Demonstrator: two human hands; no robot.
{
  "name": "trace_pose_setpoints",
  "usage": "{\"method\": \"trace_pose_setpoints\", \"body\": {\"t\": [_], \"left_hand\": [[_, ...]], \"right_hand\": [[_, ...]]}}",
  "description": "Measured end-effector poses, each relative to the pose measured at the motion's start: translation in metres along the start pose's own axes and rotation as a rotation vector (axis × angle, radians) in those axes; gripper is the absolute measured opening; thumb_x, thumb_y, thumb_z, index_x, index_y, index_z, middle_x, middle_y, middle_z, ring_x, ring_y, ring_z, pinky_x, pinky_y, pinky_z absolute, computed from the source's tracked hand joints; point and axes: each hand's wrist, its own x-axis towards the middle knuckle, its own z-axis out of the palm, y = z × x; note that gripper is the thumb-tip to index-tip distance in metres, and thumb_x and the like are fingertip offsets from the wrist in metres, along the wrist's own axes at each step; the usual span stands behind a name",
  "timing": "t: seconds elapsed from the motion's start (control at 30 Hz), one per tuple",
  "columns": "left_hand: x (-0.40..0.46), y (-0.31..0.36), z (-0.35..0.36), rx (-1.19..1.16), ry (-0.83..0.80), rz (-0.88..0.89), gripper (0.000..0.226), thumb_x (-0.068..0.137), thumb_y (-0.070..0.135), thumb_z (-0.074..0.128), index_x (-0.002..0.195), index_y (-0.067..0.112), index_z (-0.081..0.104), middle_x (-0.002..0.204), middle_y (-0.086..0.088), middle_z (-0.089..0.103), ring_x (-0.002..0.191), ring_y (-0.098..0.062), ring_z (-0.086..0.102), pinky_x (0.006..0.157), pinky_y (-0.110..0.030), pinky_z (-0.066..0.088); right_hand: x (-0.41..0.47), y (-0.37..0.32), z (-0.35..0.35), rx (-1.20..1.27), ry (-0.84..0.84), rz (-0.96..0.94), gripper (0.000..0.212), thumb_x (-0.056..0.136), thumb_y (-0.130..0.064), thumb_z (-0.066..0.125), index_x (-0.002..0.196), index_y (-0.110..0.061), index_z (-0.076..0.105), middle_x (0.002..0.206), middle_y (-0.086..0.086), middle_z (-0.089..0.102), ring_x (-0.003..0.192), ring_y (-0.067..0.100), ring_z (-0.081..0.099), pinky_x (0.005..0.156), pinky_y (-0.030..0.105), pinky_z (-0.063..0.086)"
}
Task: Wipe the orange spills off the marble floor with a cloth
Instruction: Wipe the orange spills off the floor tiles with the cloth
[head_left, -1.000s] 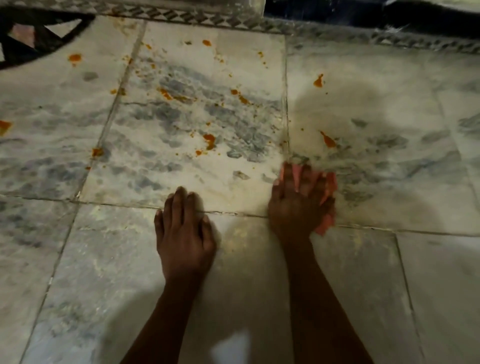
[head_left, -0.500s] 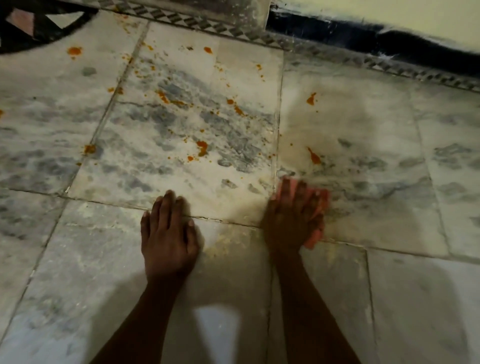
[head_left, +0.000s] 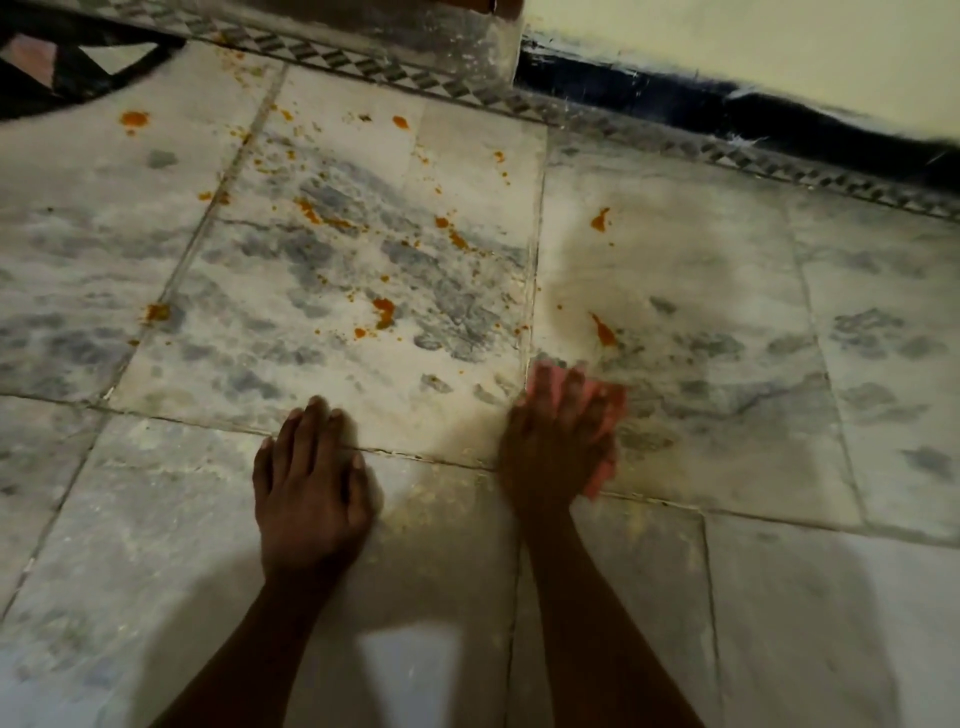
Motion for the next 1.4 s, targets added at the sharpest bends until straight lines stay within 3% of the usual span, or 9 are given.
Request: {"method": "trace_pose_setpoints", "body": {"t": [0.13, 0.33, 0.57, 0.8, 0.97, 1.1, 1.2, 1.3, 1.4], "left_hand": [[0.001, 0.007, -0.009, 0.013, -0.016, -0.032, 0.063, 0.095, 0.038, 0.045, 0.153, 0.014, 0.050, 0.167, -0.008, 0.040, 0.153, -0.032, 0.039, 0.124, -0.054, 0.029], [0.002, 0.004, -0.004, 0.025, -0.015, -0.032, 0.063, 0.094, 0.037, 0.047, 0.153, 0.015, 0.050, 0.167, -0.007, 0.040, 0.153, -0.031, 0.038, 0.124, -0.052, 0.027], [0.002, 0.006, -0.008, 0.028, -0.022, -0.028, 0.063, 0.095, 0.038, 0.045, 0.153, 0.014, 0.050, 0.167, -0.007, 0.040, 0.152, -0.032, 0.038, 0.124, -0.053, 0.029], [0.002, 0.004, -0.003, 0.032, -0.029, -0.021, 0.062, 0.096, 0.038, 0.046, 0.153, 0.014, 0.048, 0.167, -0.007, 0.039, 0.154, -0.031, 0.036, 0.125, -0.051, 0.025], [0.001, 0.006, -0.007, 0.018, -0.018, -0.016, 0.063, 0.096, 0.037, 0.045, 0.153, 0.013, 0.049, 0.166, -0.009, 0.040, 0.153, -0.033, 0.037, 0.124, -0.053, 0.027], [0.003, 0.007, -0.008, 0.029, -0.020, -0.017, 0.063, 0.096, 0.037, 0.044, 0.154, 0.013, 0.048, 0.167, -0.010, 0.040, 0.152, -0.034, 0.038, 0.123, -0.054, 0.028], [0.002, 0.007, -0.007, 0.026, -0.014, -0.014, 0.062, 0.096, 0.037, 0.045, 0.153, 0.013, 0.049, 0.167, -0.010, 0.040, 0.151, -0.035, 0.039, 0.123, -0.054, 0.028], [0.002, 0.005, -0.006, 0.023, -0.014, -0.013, 0.063, 0.096, 0.039, 0.042, 0.153, 0.013, 0.049, 0.167, -0.010, 0.040, 0.151, -0.035, 0.038, 0.122, -0.054, 0.028], [0.003, 0.006, -0.006, 0.022, -0.017, -0.019, 0.064, 0.096, 0.039, 0.040, 0.153, 0.013, 0.049, 0.166, -0.010, 0.041, 0.151, -0.035, 0.039, 0.122, -0.054, 0.028]], "right_hand": [[-0.071, 0.044, -0.030, 0.018, -0.197, -0.205, 0.060, 0.104, -0.056, 0.030, 0.163, -0.047, 0.022, 0.175, -0.004, 0.015, 0.163, 0.027, 0.009, 0.125, 0.059, 0.017], [0.033, 0.039, -0.001, 0.065, -0.027, 0.491, 0.061, 0.105, -0.050, 0.040, 0.163, -0.030, 0.034, 0.173, 0.013, 0.025, 0.160, 0.045, 0.013, 0.123, 0.071, 0.011], [-0.076, 0.020, -0.029, 0.041, -0.162, -0.218, 0.058, 0.105, -0.054, 0.033, 0.162, -0.046, 0.028, 0.175, -0.004, 0.018, 0.163, 0.028, 0.012, 0.123, 0.059, 0.020], [0.025, 0.027, -0.020, 0.066, -0.091, 0.308, 0.062, 0.106, -0.044, 0.029, 0.166, -0.025, 0.026, 0.174, 0.016, 0.018, 0.161, 0.044, 0.009, 0.124, 0.066, 0.011], [-0.002, -0.005, -0.004, 0.072, -0.045, -0.160, 0.057, 0.098, -0.019, 0.044, 0.155, -0.019, 0.051, 0.160, 0.015, 0.048, 0.149, 0.044, 0.042, 0.114, 0.068, 0.040], [-0.032, 0.008, -0.048, 0.689, -0.179, -0.246, 0.043, 0.108, -0.005, 0.044, 0.147, -0.015, 0.058, 0.149, 0.008, 0.062, 0.143, 0.026, 0.055, 0.115, 0.053, 0.047], [-0.012, 0.017, -0.084, 1.055, -0.175, 0.168, 0.028, 0.109, -0.017, 0.056, 0.136, -0.016, 0.060, 0.110, 0.002, 0.074, 0.094, 0.007, 0.075, 0.073, 0.034, 0.064], [0.012, 0.043, -0.091, 0.944, -0.159, 0.304, 0.031, 0.106, -0.030, 0.060, 0.131, -0.011, 0.065, 0.119, 0.009, 0.065, 0.092, 0.000, 0.067, 0.065, 0.014, 0.051], [0.017, 0.077, -0.086, 0.294, -0.027, 0.310, 0.044, 0.106, -0.043, 0.047, 0.129, -0.011, 0.066, 0.137, 0.021, 0.051, 0.115, 0.035, 0.055, 0.083, 0.036, 0.047]]}}
